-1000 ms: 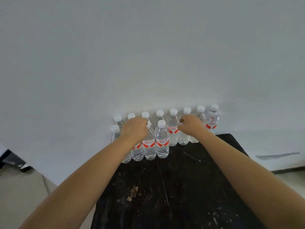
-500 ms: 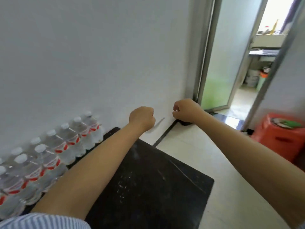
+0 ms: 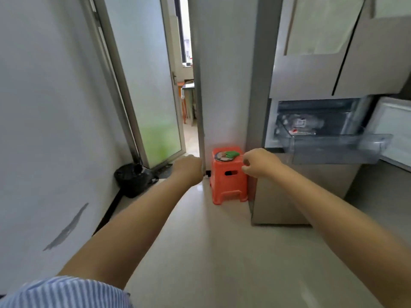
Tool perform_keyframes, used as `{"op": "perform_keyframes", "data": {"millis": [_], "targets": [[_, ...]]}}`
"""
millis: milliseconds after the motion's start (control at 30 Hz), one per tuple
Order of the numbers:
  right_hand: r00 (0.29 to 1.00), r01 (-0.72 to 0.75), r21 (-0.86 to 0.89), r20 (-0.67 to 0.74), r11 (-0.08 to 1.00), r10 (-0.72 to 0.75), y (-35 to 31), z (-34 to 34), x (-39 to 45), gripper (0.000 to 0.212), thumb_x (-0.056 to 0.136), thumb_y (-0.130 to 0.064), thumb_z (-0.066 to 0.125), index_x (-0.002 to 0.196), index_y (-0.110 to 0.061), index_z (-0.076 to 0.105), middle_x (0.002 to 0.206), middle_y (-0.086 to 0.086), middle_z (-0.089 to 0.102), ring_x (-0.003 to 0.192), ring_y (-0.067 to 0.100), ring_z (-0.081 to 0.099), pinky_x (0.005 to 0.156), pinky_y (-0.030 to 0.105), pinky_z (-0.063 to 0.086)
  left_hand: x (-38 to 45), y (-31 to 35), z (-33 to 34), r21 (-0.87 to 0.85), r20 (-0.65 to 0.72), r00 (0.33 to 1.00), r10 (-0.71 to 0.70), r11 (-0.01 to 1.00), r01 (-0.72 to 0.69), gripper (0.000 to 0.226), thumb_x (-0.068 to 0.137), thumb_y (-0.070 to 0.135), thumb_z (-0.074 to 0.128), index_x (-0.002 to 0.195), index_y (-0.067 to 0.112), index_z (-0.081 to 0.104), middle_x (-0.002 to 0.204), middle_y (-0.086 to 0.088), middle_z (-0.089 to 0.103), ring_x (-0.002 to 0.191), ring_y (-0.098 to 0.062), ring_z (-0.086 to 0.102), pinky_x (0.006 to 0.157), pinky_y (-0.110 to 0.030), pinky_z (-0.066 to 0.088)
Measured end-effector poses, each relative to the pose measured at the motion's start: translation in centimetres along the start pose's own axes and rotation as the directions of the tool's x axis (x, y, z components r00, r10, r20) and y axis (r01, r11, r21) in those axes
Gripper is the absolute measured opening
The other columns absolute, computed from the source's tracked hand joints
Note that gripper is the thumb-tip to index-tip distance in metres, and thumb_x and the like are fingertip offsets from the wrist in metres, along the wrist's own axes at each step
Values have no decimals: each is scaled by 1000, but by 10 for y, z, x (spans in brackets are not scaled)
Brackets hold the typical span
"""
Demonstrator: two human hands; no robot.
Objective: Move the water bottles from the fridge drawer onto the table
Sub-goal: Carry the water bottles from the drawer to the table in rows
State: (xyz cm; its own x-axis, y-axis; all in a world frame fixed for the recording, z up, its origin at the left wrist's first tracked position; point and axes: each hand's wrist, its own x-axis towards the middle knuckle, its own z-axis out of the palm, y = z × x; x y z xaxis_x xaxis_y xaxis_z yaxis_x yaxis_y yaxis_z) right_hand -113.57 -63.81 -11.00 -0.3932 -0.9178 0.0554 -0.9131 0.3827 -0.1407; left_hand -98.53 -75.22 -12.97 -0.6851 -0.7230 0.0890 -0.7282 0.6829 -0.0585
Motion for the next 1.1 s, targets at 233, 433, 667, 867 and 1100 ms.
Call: {"op": "perform_keyframes", "data": {"millis": [233, 433, 667, 867, 1100], "targets": [[987, -163, 71, 17, 984, 162, 165, -14, 33, 26, 88, -18, 49, 102, -4, 66, 109, 13, 67, 100, 27, 61, 86, 38, 52, 112, 146, 4, 1, -10, 983, 183, 983, -183, 32, 87, 13, 47, 117, 11, 58, 106, -10, 63, 97, -28, 60, 66, -29, 41], [954, -299, 89, 50, 950, 296, 273, -9, 97, 25, 89, -18, 49, 103, -5, 65, 108, 12, 67, 100, 25, 62, 87, 35, 52, 227, 216, 20, -43, 43, 961, 273, 962, -271, 27, 87, 15, 46, 107, 9, 63, 112, -14, 64, 101, -33, 61, 79, -39, 50], [905, -419, 29, 91, 907, 415, 375, -9, 210, 28, 88, -18, 49, 105, -2, 64, 111, 17, 66, 102, 30, 61, 87, 39, 50, 373, 266, 51, -126, 125, 931, 342, 936, -327, 27, 90, 18, 46, 108, 3, 60, 115, -17, 61, 103, -33, 59, 82, -38, 49], [880, -456, -21, 139, 890, 455, 458, -1, 290, 25, 86, -20, 49, 100, -4, 64, 109, 14, 64, 99, 28, 59, 74, 31, 44, 475, 313, 79, -208, 193, 912, 363, 923, -323, 27, 93, 14, 42, 111, 2, 58, 118, -18, 59, 107, -33, 58, 85, -38, 49], [935, -290, -34, 202, 956, 291, 532, 47, 387, 42, 89, -18, 50, 129, -5, 49, 135, 19, 47, 123, 34, 45, 101, 38, 41, 535, 368, 134, -368, 211, 939, 272, 912, -181, 27, 92, 17, 45, 110, 1, 57, 119, -18, 55, 106, -32, 58, 87, -37, 48]]}}
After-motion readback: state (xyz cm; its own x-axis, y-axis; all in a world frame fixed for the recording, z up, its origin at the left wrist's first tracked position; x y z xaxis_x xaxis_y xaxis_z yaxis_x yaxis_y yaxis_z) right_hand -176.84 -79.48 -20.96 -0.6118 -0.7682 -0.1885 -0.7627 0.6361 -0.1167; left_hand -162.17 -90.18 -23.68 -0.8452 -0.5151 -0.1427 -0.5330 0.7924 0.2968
